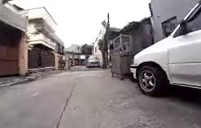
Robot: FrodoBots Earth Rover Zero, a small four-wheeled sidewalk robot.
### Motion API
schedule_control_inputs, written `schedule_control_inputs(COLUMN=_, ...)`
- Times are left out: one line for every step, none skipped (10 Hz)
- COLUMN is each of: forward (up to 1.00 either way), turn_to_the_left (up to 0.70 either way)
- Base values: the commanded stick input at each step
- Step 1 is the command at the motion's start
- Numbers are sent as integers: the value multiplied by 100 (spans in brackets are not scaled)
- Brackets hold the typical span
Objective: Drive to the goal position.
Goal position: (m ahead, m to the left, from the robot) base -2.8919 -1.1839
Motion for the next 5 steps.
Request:
schedule_control_inputs(forward=100, turn_to_the_left=0)
schedule_control_inputs(forward=100, turn_to_the_left=0)
schedule_control_inputs(forward=100, turn_to_the_left=0)
schedule_control_inputs(forward=100, turn_to_the_left=0)
schedule_control_inputs(forward=100, turn_to_the_left=0)
